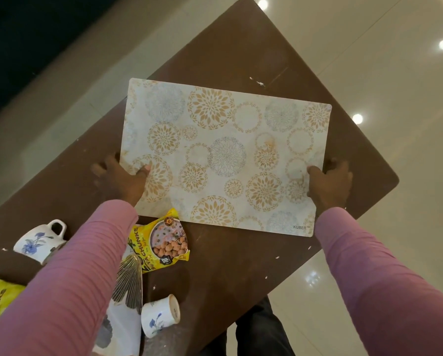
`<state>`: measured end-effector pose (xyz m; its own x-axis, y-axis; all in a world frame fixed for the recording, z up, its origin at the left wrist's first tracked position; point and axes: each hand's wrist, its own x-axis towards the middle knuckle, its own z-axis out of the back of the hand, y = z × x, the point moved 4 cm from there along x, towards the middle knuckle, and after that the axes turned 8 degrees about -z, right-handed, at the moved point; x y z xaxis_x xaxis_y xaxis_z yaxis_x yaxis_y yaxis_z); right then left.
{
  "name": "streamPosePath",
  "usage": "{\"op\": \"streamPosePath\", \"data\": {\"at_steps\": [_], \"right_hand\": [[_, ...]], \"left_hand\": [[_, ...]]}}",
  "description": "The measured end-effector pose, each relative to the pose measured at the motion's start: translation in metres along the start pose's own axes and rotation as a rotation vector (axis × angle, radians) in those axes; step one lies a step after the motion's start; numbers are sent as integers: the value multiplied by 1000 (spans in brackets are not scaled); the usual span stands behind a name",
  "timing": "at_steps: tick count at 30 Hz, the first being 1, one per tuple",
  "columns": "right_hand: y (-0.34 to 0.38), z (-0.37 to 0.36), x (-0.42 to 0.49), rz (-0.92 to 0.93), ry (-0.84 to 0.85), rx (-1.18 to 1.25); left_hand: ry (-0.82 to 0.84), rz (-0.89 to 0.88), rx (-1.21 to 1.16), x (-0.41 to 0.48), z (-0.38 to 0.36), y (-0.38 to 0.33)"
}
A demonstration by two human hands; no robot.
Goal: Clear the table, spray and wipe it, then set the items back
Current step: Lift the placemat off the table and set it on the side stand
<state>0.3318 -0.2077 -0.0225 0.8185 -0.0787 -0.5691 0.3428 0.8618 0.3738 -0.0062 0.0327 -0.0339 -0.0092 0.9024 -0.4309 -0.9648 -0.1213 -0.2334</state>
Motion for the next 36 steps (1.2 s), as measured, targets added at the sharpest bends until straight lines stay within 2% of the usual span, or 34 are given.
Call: {"op": "streamPosePath", "data": {"at_steps": [7, 11, 20, 26, 31, 36], "right_hand": [[2, -3, 5, 17, 22, -11], [-5, -10, 10, 35, -33, -117], [2, -5, 0, 81, -88, -155], [3, -4, -1, 84, -110, -162], [2, 1, 3, 72, -83, -135], [2, -6, 0, 76, -35, -62]], "left_hand": [[-15, 42, 12, -1, -2, 1], [21, 110, -30, -6, -6, -6], [-57, 236, -31, -28, -6, 4], [-40, 223, -123, -31, -9, 13], [-25, 163, -41, -22, -6, 21], [3, 224, -72, -17, -5, 17]]}}
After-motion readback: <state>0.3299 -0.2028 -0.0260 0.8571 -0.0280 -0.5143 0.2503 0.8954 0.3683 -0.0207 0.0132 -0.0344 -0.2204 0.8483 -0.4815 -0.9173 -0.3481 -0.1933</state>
